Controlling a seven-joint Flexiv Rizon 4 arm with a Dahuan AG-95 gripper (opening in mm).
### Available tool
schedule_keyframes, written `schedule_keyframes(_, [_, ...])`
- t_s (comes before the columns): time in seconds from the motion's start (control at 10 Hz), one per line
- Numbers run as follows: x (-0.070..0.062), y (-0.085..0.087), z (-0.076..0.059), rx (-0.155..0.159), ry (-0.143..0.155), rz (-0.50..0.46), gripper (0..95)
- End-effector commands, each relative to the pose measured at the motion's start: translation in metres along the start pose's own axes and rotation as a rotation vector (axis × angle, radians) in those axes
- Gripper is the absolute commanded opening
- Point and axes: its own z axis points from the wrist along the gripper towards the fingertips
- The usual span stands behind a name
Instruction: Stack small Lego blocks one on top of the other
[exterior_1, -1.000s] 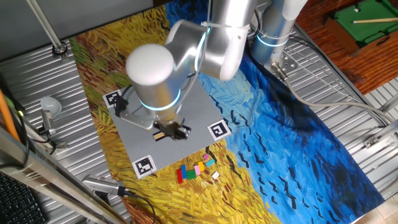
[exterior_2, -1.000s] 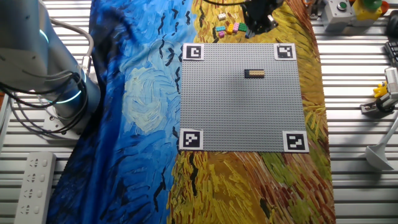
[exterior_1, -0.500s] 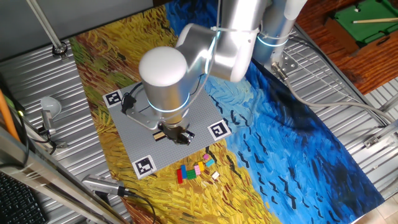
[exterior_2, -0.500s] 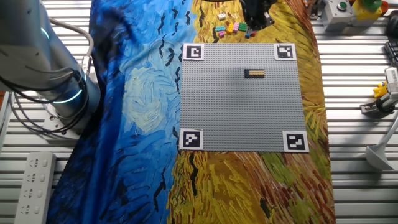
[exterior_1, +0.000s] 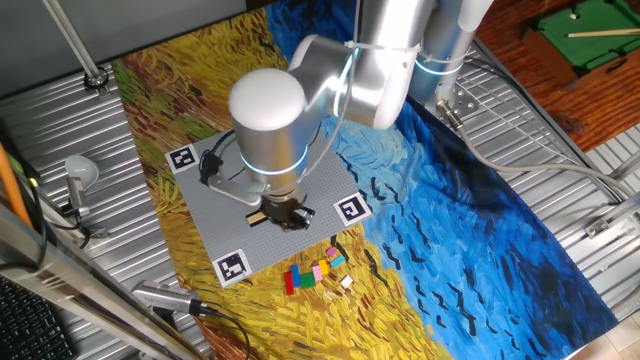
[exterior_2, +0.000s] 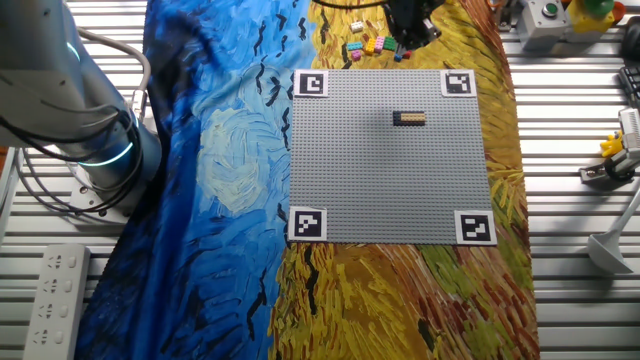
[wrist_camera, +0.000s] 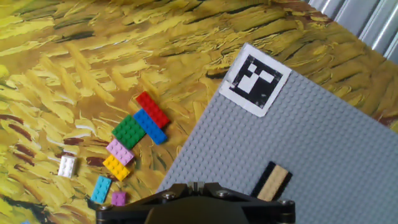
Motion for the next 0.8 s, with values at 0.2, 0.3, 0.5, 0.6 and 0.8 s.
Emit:
schedule_keyframes(0.2, [-0.03, 0.016, 0.019, -0.045, -0.042, 0.042, 38.0])
schedule_keyframes(0.3, [-0.042, 0.024, 0.026, -0.039, -0.05, 0.065, 38.0])
schedule_keyframes(0.5, [-0.05, 0.029, 0.032, -0.029, -0.051, 0.082, 38.0])
schedule_keyframes(0.6, [-0.055, 0.03, 0.036, -0.022, -0.064, 0.076, 38.0])
schedule_keyframes(0.8, [-0.059, 0.029, 0.038, -0.021, -0.066, 0.074, 38.0])
